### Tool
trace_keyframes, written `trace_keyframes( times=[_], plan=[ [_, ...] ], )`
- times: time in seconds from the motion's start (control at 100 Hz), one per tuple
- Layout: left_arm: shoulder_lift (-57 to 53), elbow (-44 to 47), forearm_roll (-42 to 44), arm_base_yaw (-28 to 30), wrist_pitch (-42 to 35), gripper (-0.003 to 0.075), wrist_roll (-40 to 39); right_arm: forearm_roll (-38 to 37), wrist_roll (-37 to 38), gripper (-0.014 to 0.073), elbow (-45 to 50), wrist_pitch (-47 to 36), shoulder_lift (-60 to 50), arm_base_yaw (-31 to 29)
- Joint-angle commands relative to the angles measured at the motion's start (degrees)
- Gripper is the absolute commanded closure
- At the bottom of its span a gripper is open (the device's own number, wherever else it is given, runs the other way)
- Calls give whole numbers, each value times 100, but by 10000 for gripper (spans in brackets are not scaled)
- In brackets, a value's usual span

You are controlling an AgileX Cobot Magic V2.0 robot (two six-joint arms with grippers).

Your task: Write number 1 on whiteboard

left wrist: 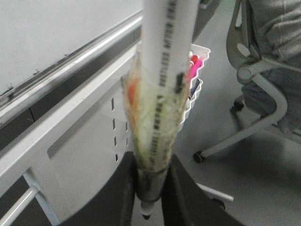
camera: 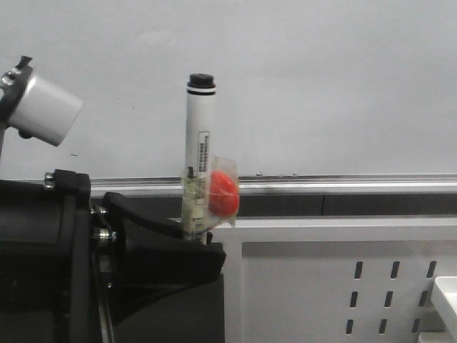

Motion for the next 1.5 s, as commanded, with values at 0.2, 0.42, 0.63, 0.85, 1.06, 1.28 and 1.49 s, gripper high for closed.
trace_keyframes(
  times=[0.2,0.42,0.63,0.85,1.06,1.28,1.49],
  plan=[
    [-995,-654,1148,-146,2743,740,-35,145,-305,232,-215,-220,1311,546],
    [-1279,-712,1612,-220,3021,740,-35,158,-450,239,-215,-1080,2067,1055],
    [-1357,-842,1612,-231,3005,740,-35,145,-450,239,-215,-1977,2555,1344],
    [-1357,-961,1814,-231,3042,740,-35,145,-450,240,-383,-2105,2873,1344],
    [-1357,-1059,2023,-231,3172,740,-35,158,-450,257,-791,-1984,3196,1344],
    [-1357,-1147,2023,-231,3186,740,-35,167,-450,257,-887,-1918,3556,1698],
    [-1357,-1147,2023,-231,3186,740,-35,167,-450,257,-887,-1871,3672,1790]
  ],
)
